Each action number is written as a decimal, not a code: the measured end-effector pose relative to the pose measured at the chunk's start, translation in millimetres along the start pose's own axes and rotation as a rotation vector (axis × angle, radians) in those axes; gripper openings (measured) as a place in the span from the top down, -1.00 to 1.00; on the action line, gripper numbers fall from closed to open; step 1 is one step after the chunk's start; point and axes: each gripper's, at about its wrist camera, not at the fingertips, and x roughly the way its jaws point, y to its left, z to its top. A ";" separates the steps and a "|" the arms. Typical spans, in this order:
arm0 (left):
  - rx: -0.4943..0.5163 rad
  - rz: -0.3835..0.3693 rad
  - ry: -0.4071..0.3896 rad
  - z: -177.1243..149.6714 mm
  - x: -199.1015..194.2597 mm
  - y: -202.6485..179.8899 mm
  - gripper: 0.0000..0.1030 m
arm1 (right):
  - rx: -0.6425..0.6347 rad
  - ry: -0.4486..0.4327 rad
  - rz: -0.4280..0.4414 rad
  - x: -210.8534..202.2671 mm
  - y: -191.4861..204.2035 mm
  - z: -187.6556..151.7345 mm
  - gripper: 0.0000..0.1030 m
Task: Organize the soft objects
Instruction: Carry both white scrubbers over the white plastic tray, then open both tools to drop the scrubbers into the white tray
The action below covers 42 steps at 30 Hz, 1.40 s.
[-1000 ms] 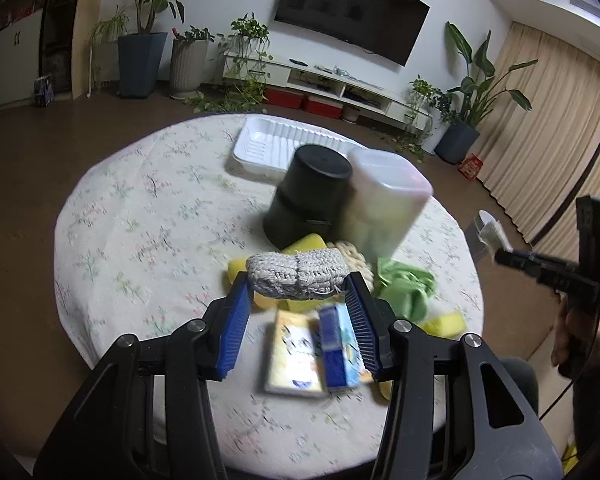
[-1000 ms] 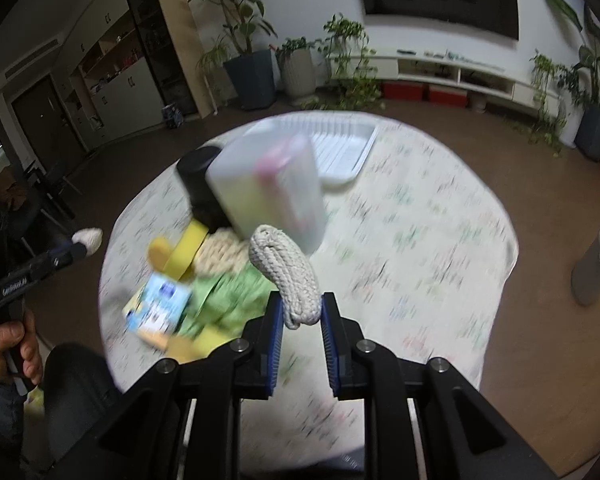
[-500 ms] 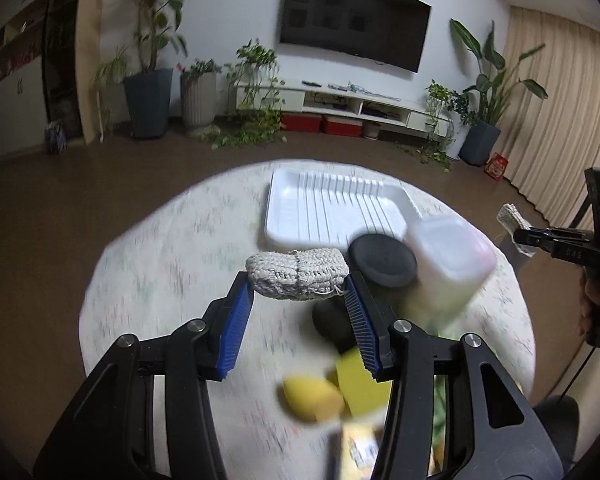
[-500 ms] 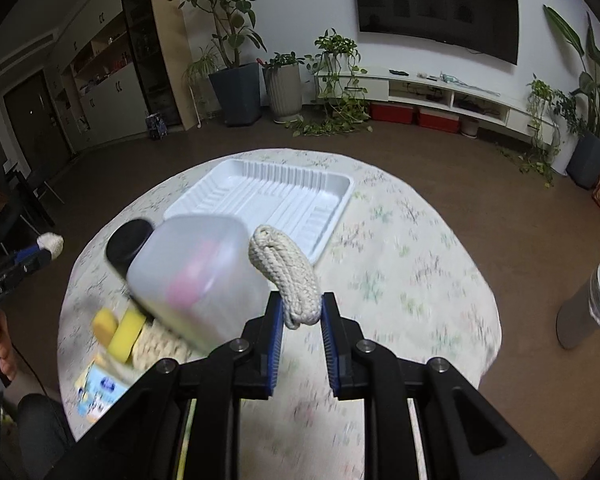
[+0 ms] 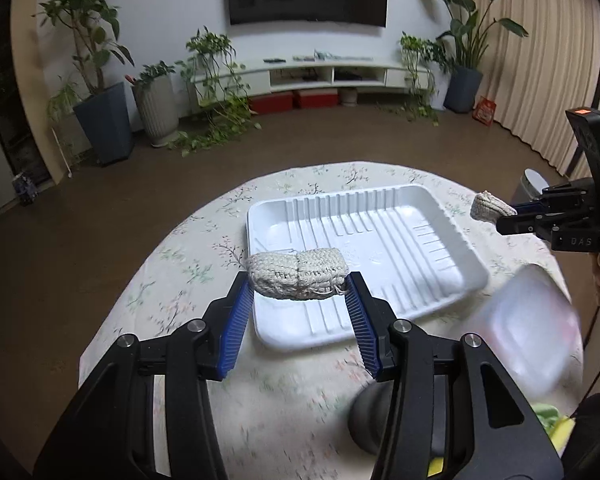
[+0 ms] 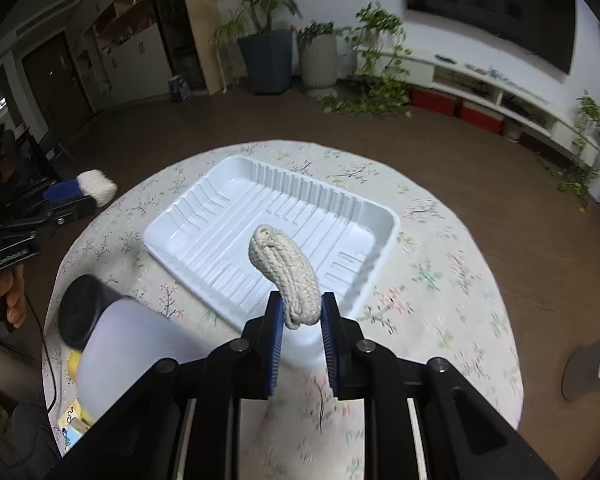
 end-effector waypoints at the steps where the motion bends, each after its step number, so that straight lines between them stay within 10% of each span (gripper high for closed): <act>1: 0.001 -0.004 0.012 2.2 7.6 1.6 0.13 | -0.004 0.012 0.004 6.0 -2.7 3.2 0.61; 25: 0.050 -0.076 0.189 -6.8 108.9 -2.6 0.12 | -0.010 0.165 0.026 91.7 -21.8 12.3 0.55; 36: 0.032 -0.100 0.216 -8.8 121.0 -3.3 0.04 | 0.020 0.116 0.022 81.0 -28.7 11.9 0.05; 42: 0.028 -0.122 0.198 -7.1 116.1 -2.0 -0.57 | 0.063 0.072 0.036 64.7 -39.2 13.8 0.05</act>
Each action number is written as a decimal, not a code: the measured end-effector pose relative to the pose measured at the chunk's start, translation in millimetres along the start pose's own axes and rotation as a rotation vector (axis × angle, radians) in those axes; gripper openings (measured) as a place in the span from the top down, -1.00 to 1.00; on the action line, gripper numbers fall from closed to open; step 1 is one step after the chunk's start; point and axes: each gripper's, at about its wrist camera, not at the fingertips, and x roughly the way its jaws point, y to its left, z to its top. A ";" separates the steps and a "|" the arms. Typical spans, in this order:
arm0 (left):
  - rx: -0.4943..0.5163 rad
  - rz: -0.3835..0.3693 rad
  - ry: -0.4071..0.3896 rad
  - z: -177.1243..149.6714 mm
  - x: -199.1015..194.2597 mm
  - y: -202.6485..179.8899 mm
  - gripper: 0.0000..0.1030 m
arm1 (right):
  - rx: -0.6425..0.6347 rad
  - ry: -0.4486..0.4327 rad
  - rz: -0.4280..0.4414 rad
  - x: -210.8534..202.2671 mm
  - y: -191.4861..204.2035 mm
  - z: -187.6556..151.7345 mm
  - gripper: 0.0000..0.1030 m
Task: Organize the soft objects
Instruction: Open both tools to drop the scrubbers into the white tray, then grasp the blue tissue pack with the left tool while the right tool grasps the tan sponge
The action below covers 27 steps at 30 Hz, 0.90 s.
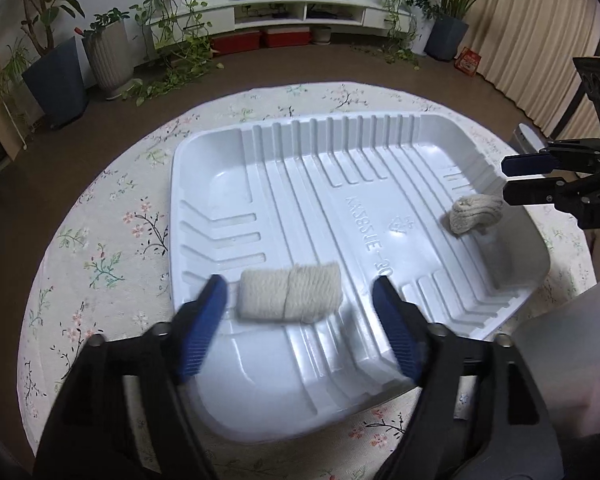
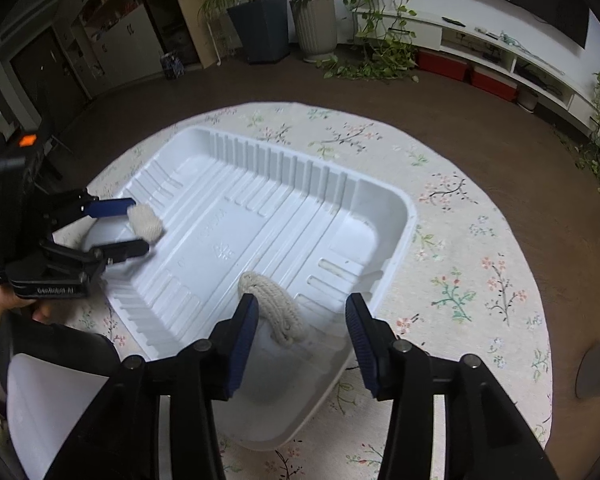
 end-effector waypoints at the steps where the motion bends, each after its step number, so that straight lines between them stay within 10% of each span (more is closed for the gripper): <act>1: -0.005 0.003 -0.007 0.0 -2.5 0.8 -0.58 | 0.006 -0.008 0.000 -3.3 -1.4 -0.9 0.05; 11: -0.088 0.002 -0.213 -21.3 -79.9 16.4 -0.59 | 0.081 -0.129 0.033 -63.1 -12.7 -21.0 0.04; 16: -0.174 -0.030 -0.387 -72.5 -152.3 16.3 -1.00 | 0.117 -0.285 0.068 -132.8 1.3 -59.1 -0.16; 27: -0.223 0.072 -0.344 -202.1 -232.8 -71.1 -1.00 | 0.088 -0.427 0.081 -205.3 125.6 -228.1 -0.82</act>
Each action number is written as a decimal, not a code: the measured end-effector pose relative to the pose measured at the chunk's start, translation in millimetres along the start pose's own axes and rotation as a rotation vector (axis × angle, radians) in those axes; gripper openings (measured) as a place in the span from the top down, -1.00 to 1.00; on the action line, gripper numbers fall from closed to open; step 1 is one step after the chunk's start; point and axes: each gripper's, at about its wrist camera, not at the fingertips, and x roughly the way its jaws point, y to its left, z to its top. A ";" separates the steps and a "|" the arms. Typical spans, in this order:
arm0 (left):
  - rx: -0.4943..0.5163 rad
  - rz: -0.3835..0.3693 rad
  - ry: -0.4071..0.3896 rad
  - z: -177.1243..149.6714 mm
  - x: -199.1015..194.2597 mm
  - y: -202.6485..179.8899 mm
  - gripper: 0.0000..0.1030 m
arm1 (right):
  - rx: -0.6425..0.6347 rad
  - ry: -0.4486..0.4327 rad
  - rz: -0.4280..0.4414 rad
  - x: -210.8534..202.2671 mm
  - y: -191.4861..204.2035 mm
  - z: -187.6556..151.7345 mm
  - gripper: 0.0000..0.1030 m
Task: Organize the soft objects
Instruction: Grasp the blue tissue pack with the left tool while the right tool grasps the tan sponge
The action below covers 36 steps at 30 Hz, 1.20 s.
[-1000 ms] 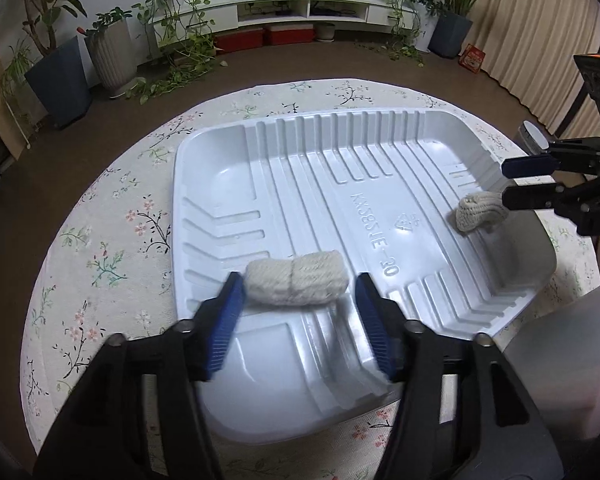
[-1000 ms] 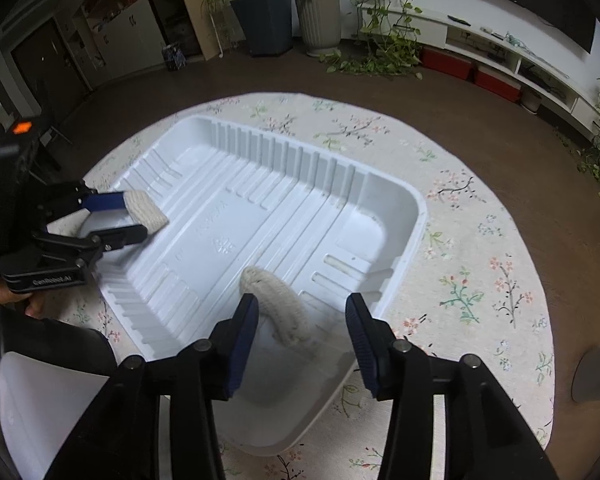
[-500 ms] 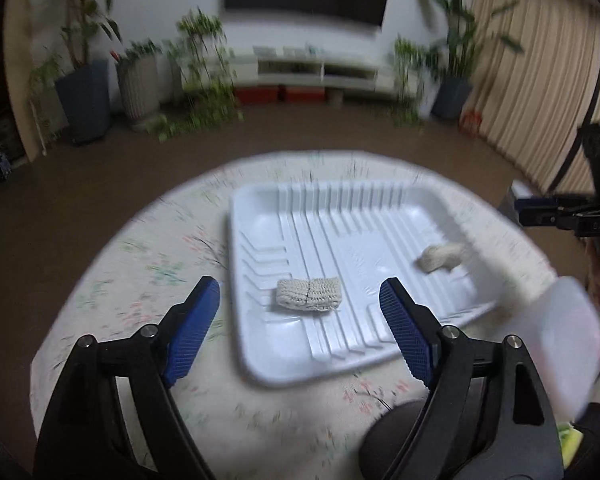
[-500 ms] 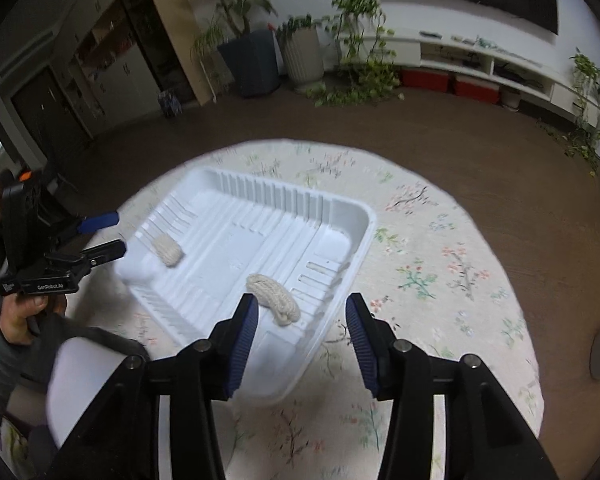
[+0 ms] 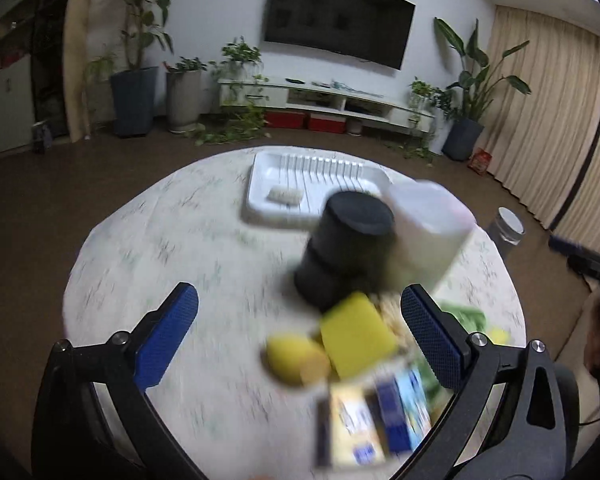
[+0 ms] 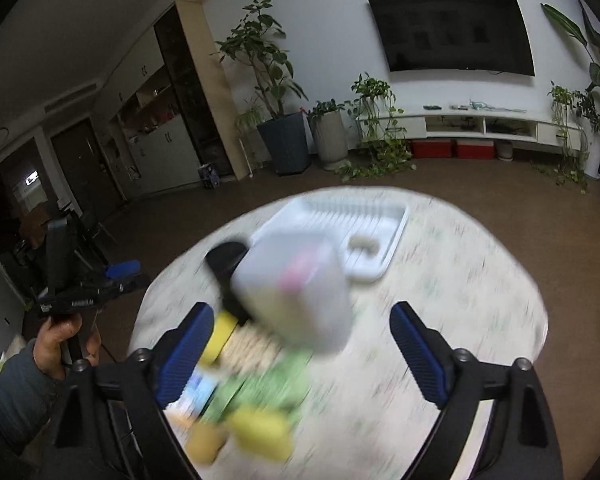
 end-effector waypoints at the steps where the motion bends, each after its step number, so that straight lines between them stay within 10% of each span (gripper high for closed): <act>1: -0.007 -0.008 -0.001 -10.4 -8.8 -5.9 -1.00 | 0.013 0.014 -0.003 -2.6 7.4 -14.7 -0.85; 12: -0.072 -0.012 0.153 -105.3 -19.9 -37.5 -1.00 | 0.035 0.177 -0.042 24.1 51.8 -108.1 -0.95; 20: -0.048 -0.045 0.209 -111.0 -6.1 -42.2 -1.00 | -0.037 0.177 -0.042 45.0 88.7 -125.1 -0.96; 27: -0.018 -0.048 0.224 -103.9 2.8 -40.8 -1.00 | 0.011 0.220 -0.083 63.5 80.4 -126.1 -0.38; 36: -0.020 -0.080 0.288 -101.9 15.8 -35.2 -1.00 | -0.012 0.266 -0.065 84.3 93.3 -130.0 -0.38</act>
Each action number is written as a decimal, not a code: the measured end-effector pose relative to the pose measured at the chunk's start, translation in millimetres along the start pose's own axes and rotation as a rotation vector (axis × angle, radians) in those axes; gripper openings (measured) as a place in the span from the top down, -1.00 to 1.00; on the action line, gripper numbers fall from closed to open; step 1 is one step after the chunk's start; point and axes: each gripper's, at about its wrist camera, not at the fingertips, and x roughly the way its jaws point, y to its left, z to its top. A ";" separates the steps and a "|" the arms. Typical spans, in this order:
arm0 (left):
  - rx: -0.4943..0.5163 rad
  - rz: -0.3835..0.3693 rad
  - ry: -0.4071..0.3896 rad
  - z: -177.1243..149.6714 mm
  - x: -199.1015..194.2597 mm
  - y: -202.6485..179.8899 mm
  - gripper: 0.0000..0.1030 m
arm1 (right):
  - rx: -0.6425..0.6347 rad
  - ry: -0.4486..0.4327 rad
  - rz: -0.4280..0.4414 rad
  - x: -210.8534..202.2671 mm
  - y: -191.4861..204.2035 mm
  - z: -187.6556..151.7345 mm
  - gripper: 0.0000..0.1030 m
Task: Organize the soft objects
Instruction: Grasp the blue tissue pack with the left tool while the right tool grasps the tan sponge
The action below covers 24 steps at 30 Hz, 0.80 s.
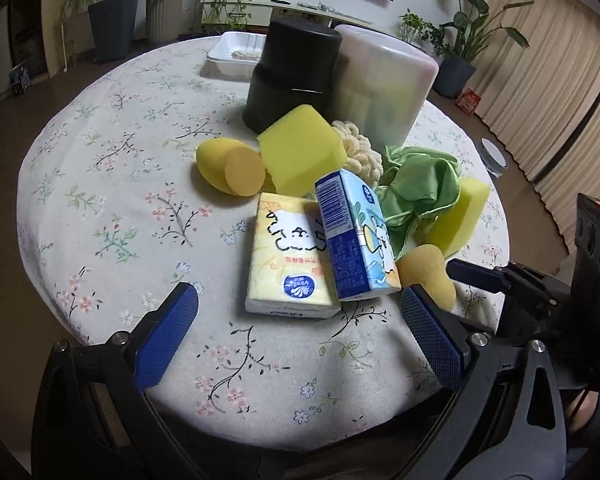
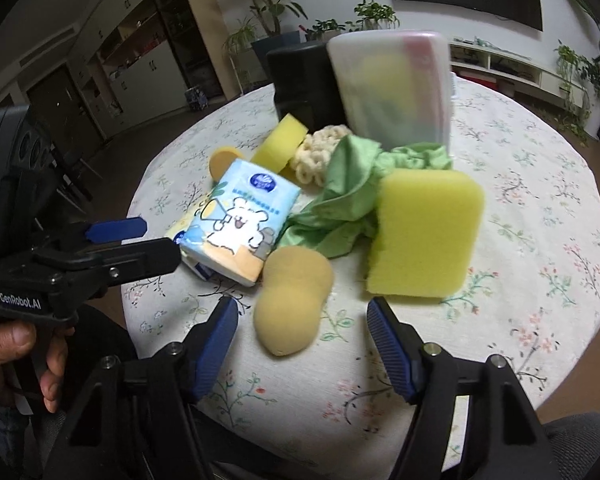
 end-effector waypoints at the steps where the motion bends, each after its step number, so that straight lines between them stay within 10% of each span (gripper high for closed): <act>1: 0.004 -0.003 -0.003 1.0 0.0 -1.2 -1.00 | 0.000 0.004 -0.002 1.9 0.7 0.1 -0.38; 24: -0.009 -0.029 -0.002 22.4 29.5 -32.8 -0.96 | 0.008 0.006 0.040 3.7 -7.2 2.9 0.20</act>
